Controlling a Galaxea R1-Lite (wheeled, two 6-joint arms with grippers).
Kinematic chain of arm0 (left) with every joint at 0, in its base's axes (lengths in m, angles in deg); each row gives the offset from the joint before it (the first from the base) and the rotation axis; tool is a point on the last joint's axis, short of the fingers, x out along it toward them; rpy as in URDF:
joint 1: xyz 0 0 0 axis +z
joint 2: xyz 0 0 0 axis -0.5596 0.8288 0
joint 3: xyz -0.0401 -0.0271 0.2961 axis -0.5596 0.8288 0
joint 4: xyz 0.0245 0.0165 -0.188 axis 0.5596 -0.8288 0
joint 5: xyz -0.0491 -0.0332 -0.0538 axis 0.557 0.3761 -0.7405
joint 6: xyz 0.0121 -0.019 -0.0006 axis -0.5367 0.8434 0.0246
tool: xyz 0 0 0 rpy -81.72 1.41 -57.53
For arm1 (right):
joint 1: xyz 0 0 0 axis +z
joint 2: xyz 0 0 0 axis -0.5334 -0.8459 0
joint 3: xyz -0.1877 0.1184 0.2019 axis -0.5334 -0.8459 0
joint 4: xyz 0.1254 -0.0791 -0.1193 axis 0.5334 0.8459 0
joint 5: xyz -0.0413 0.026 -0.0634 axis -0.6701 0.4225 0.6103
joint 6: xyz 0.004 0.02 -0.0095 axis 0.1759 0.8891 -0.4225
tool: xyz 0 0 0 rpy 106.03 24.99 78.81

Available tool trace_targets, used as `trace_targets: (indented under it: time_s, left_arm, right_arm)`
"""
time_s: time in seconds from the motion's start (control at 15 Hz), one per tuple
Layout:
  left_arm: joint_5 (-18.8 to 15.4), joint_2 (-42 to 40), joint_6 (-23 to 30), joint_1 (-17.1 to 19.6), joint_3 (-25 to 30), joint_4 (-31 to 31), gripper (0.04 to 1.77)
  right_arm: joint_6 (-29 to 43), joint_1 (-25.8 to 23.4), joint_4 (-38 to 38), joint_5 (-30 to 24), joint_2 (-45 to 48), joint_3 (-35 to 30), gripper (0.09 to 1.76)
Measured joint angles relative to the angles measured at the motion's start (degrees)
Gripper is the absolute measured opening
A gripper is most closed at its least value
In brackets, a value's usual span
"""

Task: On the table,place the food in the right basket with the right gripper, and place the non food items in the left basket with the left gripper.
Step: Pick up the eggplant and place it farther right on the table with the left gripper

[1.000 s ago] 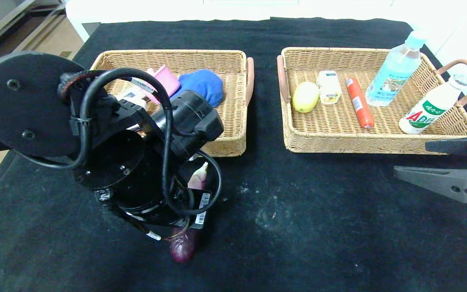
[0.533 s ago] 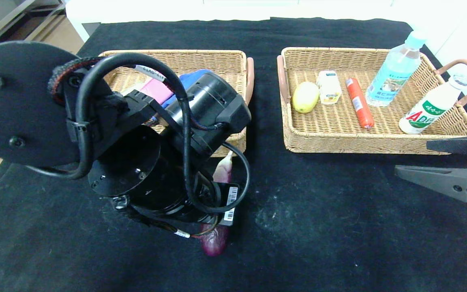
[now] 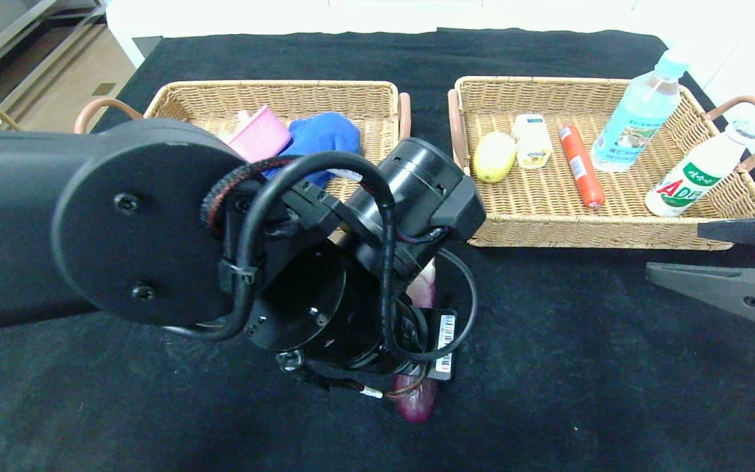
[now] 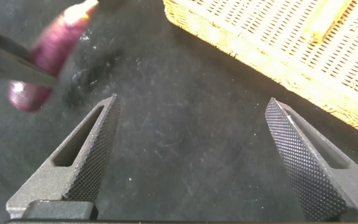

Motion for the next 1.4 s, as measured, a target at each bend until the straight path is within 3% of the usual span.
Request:
trace_targets:
  time_s: [0.4,0.87,1.13,1.4]
  left_arm:
    - [-0.8,4.3,1.5,-1.9,-3.6,1.8,0.76]
    - [-0.7,6.1,1.8,-2.1,-3.6,3.0,0.76]
    - [-0.7,6.3,1.9,-2.1,-3.7,3.0,1.15]
    - [-0.7,6.2,1.9,-2.1,-3.6,3.0,1.38]
  right_arm:
    - [0.0,0.0,0.0,0.0,0.0,0.1,1.71]
    - [0.0,-0.3,0.1,-0.1,0.0,0.3,1.71]
    - [0.0,-0.4,0.1,-0.1,0.0,0.3,1.71]
    - [0.0,-0.4,0.1,-0.1,0.0,0.3,1.71]
